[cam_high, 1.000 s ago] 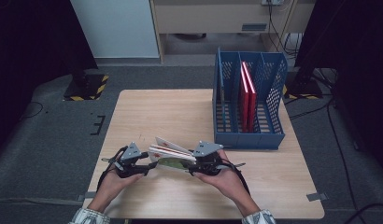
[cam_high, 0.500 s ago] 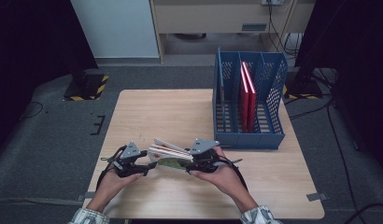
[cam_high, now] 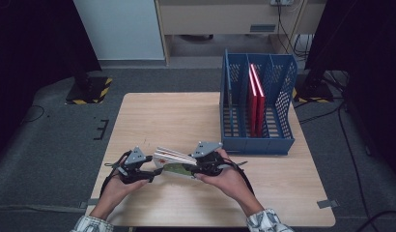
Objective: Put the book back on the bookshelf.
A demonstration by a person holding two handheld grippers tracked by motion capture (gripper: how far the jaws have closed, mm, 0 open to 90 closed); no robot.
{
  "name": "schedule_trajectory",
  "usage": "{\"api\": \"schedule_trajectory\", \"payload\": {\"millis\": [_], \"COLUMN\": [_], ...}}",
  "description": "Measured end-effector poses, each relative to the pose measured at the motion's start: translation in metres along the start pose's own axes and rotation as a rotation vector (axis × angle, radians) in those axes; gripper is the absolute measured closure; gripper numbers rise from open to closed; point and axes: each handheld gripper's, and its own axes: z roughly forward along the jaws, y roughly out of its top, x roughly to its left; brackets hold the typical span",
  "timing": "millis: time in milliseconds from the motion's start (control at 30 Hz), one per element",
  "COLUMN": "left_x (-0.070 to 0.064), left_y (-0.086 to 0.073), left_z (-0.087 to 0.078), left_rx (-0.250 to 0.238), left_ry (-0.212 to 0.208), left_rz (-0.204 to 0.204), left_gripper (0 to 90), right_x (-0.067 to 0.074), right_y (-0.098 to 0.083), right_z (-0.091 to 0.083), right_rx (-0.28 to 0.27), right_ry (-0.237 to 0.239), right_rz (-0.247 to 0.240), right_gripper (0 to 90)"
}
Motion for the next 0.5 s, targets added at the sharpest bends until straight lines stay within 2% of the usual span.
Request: {"api": "schedule_trajectory", "payload": {"millis": [500], "left_x": [0.0007], "left_y": [0.0000], "left_z": [0.0004], "left_rx": [0.005], "left_ry": [0.004], "left_rz": [-0.005], "left_gripper": [30.6], "right_x": [-0.0035], "right_y": [0.0004], "right_z": [0.0045], "right_rx": [0.029], "right_ry": [0.013], "right_rz": [0.009], "right_gripper": [69.2]}}
